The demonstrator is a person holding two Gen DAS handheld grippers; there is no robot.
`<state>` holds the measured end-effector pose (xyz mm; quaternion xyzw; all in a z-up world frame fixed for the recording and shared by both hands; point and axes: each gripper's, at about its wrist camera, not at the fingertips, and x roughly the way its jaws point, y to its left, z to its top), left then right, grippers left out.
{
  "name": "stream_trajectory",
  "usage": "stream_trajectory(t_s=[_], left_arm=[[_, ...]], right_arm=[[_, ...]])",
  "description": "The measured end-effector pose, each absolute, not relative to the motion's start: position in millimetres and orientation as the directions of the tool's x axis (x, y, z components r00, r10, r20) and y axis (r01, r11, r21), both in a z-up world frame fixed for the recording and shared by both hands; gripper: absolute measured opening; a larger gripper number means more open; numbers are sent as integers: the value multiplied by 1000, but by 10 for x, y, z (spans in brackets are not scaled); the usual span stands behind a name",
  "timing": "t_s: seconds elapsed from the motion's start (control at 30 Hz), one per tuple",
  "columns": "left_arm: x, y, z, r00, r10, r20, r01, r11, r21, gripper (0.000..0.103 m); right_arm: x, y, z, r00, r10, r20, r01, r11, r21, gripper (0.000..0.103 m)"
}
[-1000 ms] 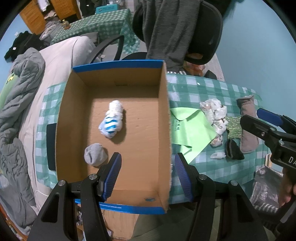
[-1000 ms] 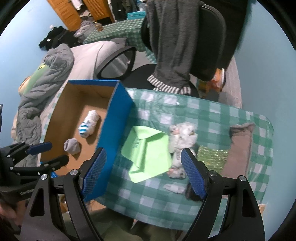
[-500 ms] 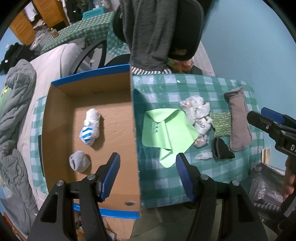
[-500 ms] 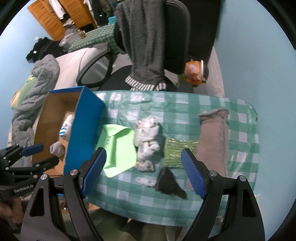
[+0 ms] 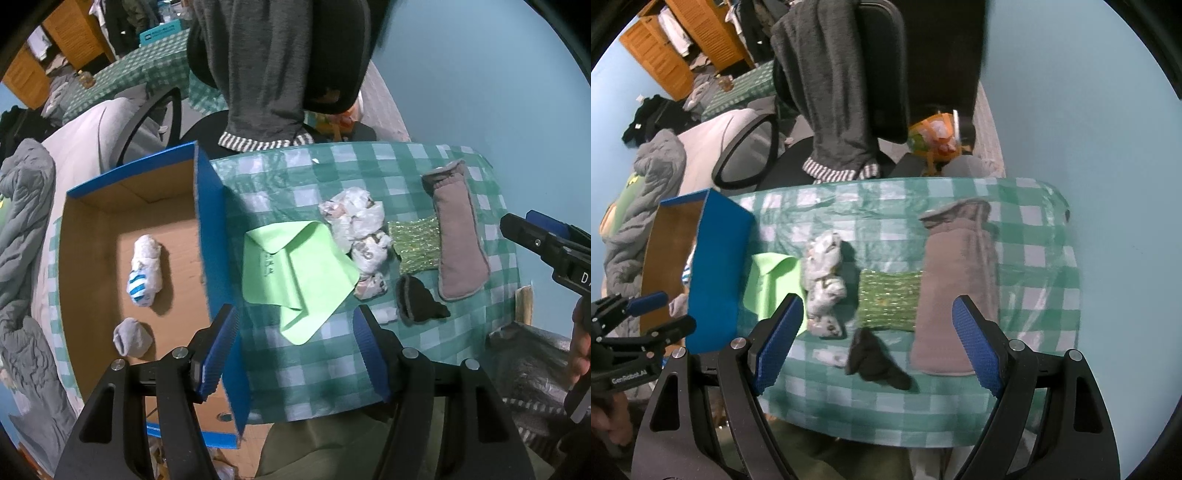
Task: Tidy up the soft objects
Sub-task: 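Move both tools back from the box toward the grey fleece mitt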
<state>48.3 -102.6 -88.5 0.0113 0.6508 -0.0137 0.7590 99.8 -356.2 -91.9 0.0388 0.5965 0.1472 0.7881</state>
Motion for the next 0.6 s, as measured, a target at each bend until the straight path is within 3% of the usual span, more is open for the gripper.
stream_trajectory(t_s=[0.6], left_arm=[[784,-1410,-1209,100,-25,-995,62,998,-19,69]], right_arm=[[1182,-4037,-1320,198,236,-951,-118,969,216,83]])
